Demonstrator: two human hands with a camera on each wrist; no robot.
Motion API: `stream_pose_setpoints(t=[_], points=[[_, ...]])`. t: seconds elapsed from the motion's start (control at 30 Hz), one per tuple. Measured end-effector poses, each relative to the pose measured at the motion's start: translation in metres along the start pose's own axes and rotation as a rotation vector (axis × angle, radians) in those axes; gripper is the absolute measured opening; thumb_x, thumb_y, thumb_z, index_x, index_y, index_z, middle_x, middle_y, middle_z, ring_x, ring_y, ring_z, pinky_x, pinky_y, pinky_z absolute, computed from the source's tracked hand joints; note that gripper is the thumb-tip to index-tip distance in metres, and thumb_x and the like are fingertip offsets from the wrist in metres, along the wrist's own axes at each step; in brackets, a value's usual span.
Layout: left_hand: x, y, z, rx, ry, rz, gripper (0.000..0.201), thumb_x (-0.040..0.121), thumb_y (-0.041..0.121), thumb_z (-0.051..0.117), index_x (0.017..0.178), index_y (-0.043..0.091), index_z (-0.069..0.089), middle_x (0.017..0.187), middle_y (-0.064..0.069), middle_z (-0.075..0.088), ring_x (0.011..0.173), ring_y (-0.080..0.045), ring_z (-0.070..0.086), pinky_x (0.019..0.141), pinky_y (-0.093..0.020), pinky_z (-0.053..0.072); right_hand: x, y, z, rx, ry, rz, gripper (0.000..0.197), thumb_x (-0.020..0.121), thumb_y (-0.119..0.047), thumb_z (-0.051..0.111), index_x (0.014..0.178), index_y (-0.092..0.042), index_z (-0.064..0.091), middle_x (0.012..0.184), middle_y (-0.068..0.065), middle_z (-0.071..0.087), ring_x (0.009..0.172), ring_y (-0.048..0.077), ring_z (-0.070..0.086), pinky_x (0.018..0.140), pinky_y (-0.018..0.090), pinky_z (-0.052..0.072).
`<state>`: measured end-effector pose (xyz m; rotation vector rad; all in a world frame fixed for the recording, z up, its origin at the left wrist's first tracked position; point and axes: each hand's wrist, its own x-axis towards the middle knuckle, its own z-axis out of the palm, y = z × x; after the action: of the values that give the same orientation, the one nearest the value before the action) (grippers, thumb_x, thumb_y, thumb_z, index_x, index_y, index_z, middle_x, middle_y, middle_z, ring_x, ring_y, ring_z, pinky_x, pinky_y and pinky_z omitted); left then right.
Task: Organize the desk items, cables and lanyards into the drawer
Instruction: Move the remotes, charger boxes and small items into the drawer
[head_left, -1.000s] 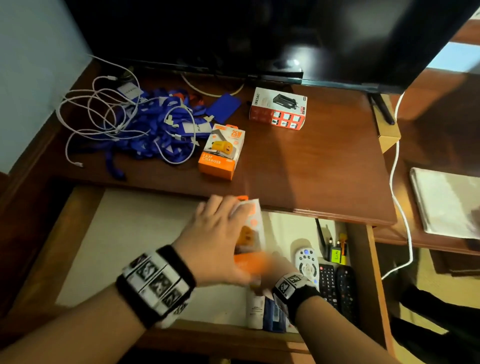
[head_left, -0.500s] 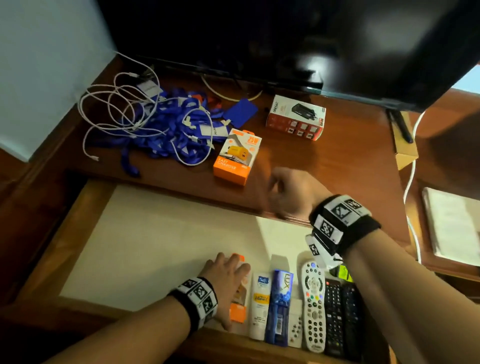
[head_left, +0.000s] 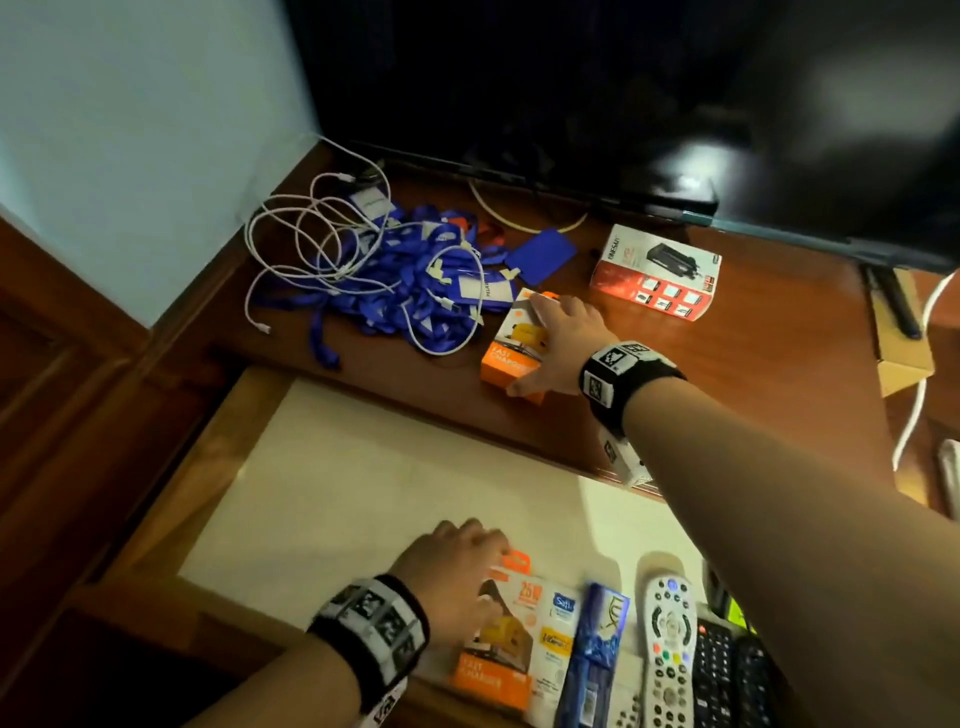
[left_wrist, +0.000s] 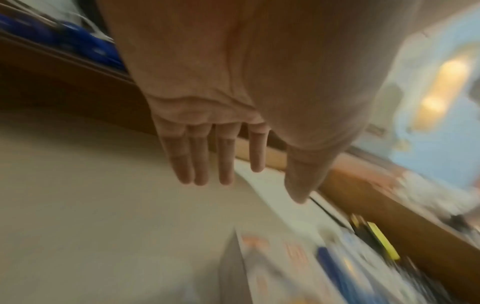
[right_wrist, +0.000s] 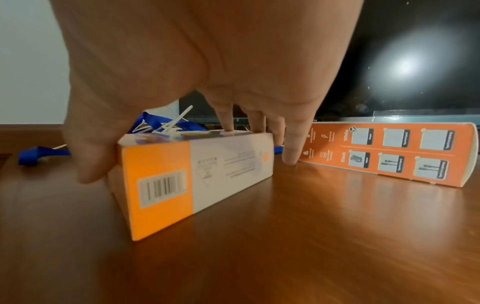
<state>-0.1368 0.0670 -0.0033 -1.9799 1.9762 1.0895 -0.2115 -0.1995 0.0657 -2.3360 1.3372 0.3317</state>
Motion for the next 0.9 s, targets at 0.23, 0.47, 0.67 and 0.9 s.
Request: stream_pose_setpoints(t=[0.23, 0.47, 0.67, 0.9], points=[[-0.004, -0.020, -0.128, -0.321, 0.842, -0.188, 0.027, 0.092, 0.049, 0.070, 0.083, 0.025, 0.061, 0.072, 0.009, 0.064, 0.069, -0.013, 0.062, 0.067, -0.033, 0.051, -0.049, 0.019, 0.034, 0.056, 0.093, -0.015, 0.132, 0.046, -0.071, 0.087, 0.154, -0.035, 0.020, 0.154, 0.003, 0.032, 0.143, 0.032, 0.029, 0.116, 0.049, 0.038], [0.124, 0.061, -0.252, 0.025, 0.721, 0.063, 0.065, 0.084, 0.049, 0.078, 0.139, 0.031, 0.047, 0.130, -0.003, 0.058, 0.121, -0.028, 0.053, 0.099, -0.044, 0.048, -0.126, 0.035, 0.079, 0.149, 0.148, -0.064, 0.137, 0.043, -0.075, 0.081, 0.156, -0.037, 0.015, 0.157, 0.004, 0.029, 0.142, 0.033, 0.030, 0.115, 0.051, 0.039], [0.230, 0.102, -0.278, 0.432, 0.326, 0.092, 0.129, 0.066, 0.046, 0.095, 0.165, 0.029, 0.014, 0.169, -0.008, 0.024, 0.151, -0.040, 0.028, 0.121, -0.056, 0.033, -0.175, 0.017, 0.106, 0.137, 0.050, -0.159, 0.137, 0.050, -0.077, 0.081, 0.158, -0.044, 0.003, 0.162, 0.005, 0.024, 0.145, 0.030, 0.026, 0.117, 0.049, 0.037], [0.267, 0.081, -0.252, 0.565, 0.350, 0.112, 0.097, 0.080, 0.038, 0.081, 0.159, 0.024, 0.026, 0.158, -0.013, 0.027, 0.141, -0.040, 0.036, 0.112, -0.057, 0.042, -0.196, -0.003, 0.125, 0.127, -0.081, -0.146, 0.130, 0.061, -0.069, 0.083, 0.152, -0.058, -0.010, 0.163, 0.008, 0.010, 0.149, 0.034, 0.012, 0.119, 0.049, 0.027]])
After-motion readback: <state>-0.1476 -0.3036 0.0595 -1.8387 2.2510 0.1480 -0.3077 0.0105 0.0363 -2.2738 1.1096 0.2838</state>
